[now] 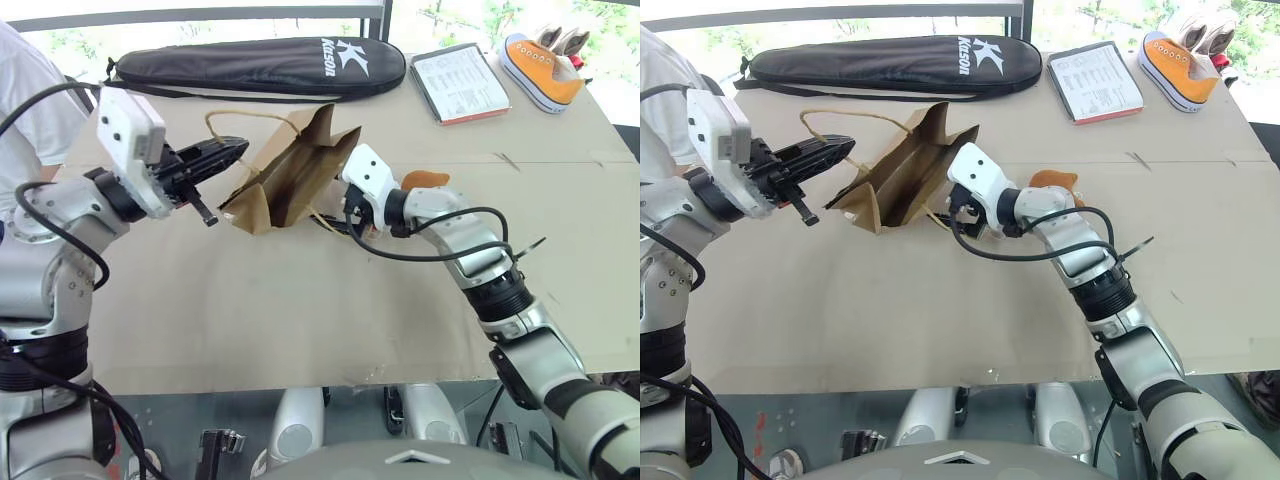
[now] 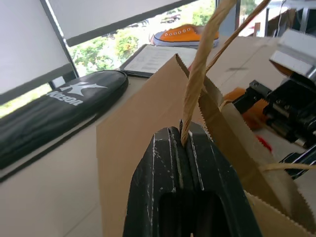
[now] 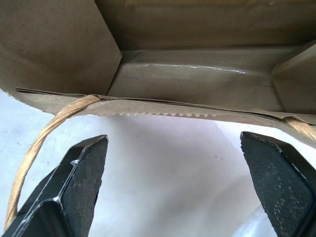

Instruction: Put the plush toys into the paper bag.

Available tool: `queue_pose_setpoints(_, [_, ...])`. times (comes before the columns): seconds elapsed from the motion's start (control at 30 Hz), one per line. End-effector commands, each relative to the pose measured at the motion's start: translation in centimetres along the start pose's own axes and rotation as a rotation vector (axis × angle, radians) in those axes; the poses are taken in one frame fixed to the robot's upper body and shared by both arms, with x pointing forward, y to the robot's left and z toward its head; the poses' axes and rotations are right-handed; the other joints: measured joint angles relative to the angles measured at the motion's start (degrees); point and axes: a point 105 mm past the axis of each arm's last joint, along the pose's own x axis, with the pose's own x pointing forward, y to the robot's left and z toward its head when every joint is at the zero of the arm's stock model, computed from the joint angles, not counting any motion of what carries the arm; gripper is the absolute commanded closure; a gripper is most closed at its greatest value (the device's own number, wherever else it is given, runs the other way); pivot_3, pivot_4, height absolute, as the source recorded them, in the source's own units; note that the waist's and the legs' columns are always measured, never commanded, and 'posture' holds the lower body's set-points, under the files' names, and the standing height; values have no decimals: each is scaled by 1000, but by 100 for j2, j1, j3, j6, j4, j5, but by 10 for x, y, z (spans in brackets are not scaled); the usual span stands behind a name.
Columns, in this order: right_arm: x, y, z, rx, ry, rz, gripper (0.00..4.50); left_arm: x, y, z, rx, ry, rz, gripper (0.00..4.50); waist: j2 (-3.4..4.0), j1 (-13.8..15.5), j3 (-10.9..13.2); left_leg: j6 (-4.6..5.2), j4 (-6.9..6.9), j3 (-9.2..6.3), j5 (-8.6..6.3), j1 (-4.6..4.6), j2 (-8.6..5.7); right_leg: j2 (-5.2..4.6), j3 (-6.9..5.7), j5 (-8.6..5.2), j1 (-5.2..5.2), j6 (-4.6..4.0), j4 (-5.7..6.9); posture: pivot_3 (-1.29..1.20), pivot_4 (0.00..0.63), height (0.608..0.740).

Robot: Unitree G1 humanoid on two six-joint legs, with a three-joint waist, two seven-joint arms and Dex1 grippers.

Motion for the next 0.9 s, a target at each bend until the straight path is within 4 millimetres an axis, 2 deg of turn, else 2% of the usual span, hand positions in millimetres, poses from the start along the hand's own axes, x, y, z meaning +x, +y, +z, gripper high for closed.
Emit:
queue_pose_setpoints(0.03, [3, -3, 4, -47, 24, -1, 283, 2, -2, 11, 90, -21, -14, 4500, 0, -1, 0, 0, 0, 0, 0, 0, 0, 0, 0, 0, -1, 0, 0, 0, 150, 740])
queue_pose_setpoints(0.2, [5, -2, -5, -87, 76, 5, 283, 4, -7, 9, 104, -16, -31, 4500, 0, -2, 0, 0, 0, 1, 0, -6, 0, 0, 1, 0, -9, 0, 2, 0, 150, 740])
queue_pose_setpoints(0.23, [5, -2, -6, -88, 79, 4, 846, 5, -8, 8, 107, -15, -35, 4500, 0, -1, 0, 0, 0, 2, 0, -7, 0, 0, 1, 0, -9, 0, 2, 0, 150, 740])
queue_pose_setpoints(0.3, [6, -3, -8, -88, 85, -1, 1575, 5, -10, 7, 105, -15, -37, 4500, 0, -1, 0, 0, 0, 2, 0, -7, 0, 0, 1, 0, -9, 0, 2, 0, 150, 740])
queue_pose_setpoints(0.33, [6, -3, -8, -91, 88, -5, 1771, 5, -10, 7, 104, -14, -36, 4500, 0, -2, 0, 0, 0, 2, 0, -7, 0, 0, 1, 0, -10, 1, 2, 0, 150, 740])
queue_pose_setpoints(0.4, [6, -3, -9, -90, 90, -6, 1771, 5, -9, 6, 104, -9, -35, 4500, 0, -2, 0, 0, 0, 2, 0, -7, 0, 0, 1, 0, -10, 1, 3, 0, 150, 740])
queue_pose_setpoints(0.5, [5, -3, -8, -89, 89, -6, 2521, 3, -7, 3, 105, 3, -25, 4500, 0, -5, 0, 0, 0, 2, 0, -6, 1, 1, 1, 0, -10, 1, 3, 0, 150, 740])
queue_pose_setpoints(0.53, [5, -3, -8, -90, 88, -7, 2959, 2, -7, 2, 107, 7, -22, 4500, 0, -5, 0, 0, 0, 2, 0, -6, 1, 1, 1, 0, -10, 1, 3, 0, 150, 740])
queue_pose_setpoints(0.8, [-1, -5, 4, -97, 63, 12, 2959, 2, -5, -7, 145, 54, -9, 4500, 0, -2, 0, 0, 0, 3, 0, -6, 1, 1, 1, 0, -10, 1, 3, 0, 150, 740])
queue_pose_setpoints(0.9, [-8, -3, 10, -118, 60, 28, 1916, 4, -6, -10, 143, 59, -9, 4500, 0, -1, 0, 0, 0, 3, 0, -7, 1, 1, 1, 0, -10, 1, 3, 0, 150, 740])
